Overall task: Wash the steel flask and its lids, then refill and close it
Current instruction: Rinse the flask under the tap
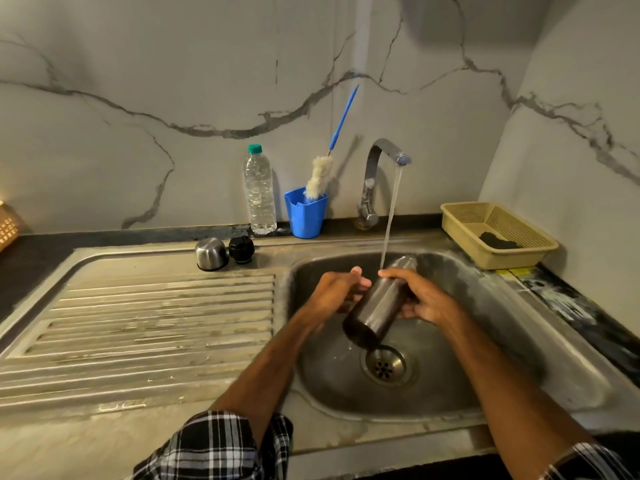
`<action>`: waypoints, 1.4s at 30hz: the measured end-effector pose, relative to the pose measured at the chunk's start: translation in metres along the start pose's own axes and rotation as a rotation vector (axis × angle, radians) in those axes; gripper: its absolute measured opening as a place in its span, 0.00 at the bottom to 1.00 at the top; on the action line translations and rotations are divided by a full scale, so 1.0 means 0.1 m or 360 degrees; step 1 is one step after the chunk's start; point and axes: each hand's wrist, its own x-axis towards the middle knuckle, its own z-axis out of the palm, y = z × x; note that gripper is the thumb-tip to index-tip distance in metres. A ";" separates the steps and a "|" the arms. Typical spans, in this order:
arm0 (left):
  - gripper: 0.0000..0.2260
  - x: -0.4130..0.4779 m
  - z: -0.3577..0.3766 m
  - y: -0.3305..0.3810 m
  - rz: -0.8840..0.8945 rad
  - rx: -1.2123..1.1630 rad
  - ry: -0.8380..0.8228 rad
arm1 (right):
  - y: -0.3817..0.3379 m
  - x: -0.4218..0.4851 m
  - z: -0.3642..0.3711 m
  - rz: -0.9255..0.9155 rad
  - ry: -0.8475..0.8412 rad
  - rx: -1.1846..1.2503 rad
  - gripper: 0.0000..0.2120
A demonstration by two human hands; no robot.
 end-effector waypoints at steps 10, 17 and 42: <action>0.19 -0.01 -0.11 0.06 -0.0151 -0.0559 0.0009 | 0.08 0.07 0.05 0.0270 -0.0325 0.0642 0.33; 0.16 -0.04 -0.10 0.06 -0.0172 -0.0489 0.0062 | 0.05 0.09 0.02 0.0312 -0.0394 0.0648 0.30; 0.08 0.08 -0.13 -0.06 -0.0001 -0.0380 0.0265 | -0.01 0.04 0.32 -0.0944 0.0531 -0.0734 0.40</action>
